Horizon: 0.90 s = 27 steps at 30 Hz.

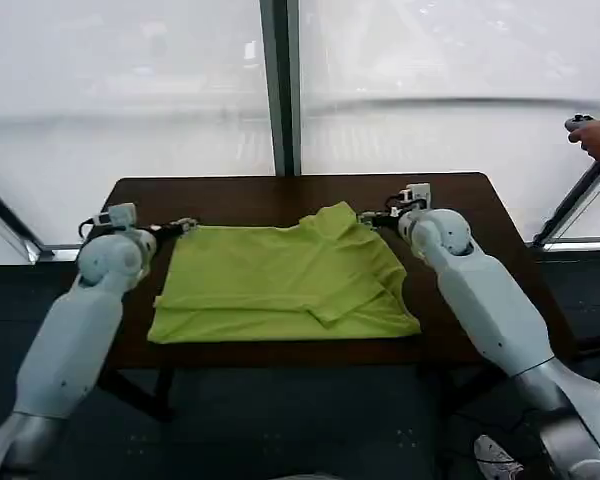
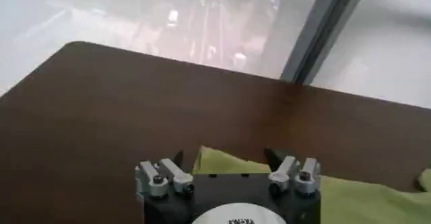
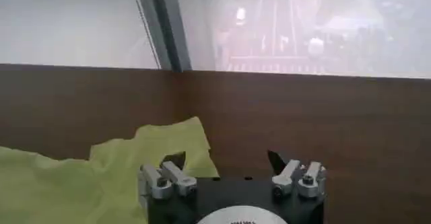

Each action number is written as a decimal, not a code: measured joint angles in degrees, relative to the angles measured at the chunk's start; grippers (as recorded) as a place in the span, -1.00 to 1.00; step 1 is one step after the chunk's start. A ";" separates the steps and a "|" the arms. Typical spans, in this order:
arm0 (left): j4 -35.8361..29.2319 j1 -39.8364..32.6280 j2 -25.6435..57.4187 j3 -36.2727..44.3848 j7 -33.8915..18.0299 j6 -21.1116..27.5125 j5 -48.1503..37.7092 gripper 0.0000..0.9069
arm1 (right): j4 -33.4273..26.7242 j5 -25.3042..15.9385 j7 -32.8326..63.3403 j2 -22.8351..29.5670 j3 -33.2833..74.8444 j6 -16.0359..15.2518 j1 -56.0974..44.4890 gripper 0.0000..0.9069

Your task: Fold and organize the clothes.

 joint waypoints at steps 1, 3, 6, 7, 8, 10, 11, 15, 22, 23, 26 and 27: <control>0.62 -0.27 0.00 0.13 0.46 -0.08 0.31 0.94 | -0.29 -0.04 -0.05 0.17 -0.06 0.00 0.13 0.94; 1.67 -0.80 -0.04 0.41 0.98 -0.22 0.69 0.94 | -0.86 -0.26 -0.24 0.48 -0.25 0.06 0.44 0.94; 2.79 -1.46 -0.39 0.87 1.47 -0.41 1.33 0.94 | -1.65 -0.64 -0.67 1.05 -0.61 0.23 0.95 0.94; 3.07 -1.56 -0.52 0.98 1.49 -0.44 1.48 0.94 | -1.98 -0.86 -0.82 1.35 -0.75 0.27 1.19 0.94; 3.36 -1.65 -0.65 1.05 1.50 -0.47 1.60 0.94 | -2.24 -1.00 -0.86 1.62 -0.84 0.29 1.34 0.94; 3.80 -1.80 -0.92 1.14 1.49 -0.61 1.77 0.94 | -2.88 -1.29 -0.93 2.22 -1.01 0.30 1.66 0.85; 3.88 -1.82 -1.02 1.16 1.49 -0.64 1.79 0.94 | -3.12 -1.41 -1.01 2.48 -1.04 0.31 1.77 0.74; 4.22 -1.94 -1.07 1.29 1.49 -0.72 1.80 0.87 | -4.08 -1.76 -1.30 3.36 -1.13 0.36 2.28 0.57; 5.01 -2.09 -1.25 1.32 1.96 -0.96 2.05 0.66 | -5.59 -2.65 -1.91 4.65 -0.94 0.67 2.22 0.16; 5.01 -2.07 -1.26 1.33 2.16 -0.97 2.07 0.61 | -5.66 -2.68 -2.02 4.73 -0.93 0.74 2.17 0.01; 5.01 -1.95 -1.25 1.33 2.93 -1.13 2.43 0.35 | -5.87 -2.94 -2.19 4.91 -0.89 1.19 2.11 -0.96; 5.01 -1.94 -1.25 1.32 3.02 -1.20 2.52 0.12 | -5.92 -3.04 -2.27 4.92 -0.88 1.35 2.07 -0.96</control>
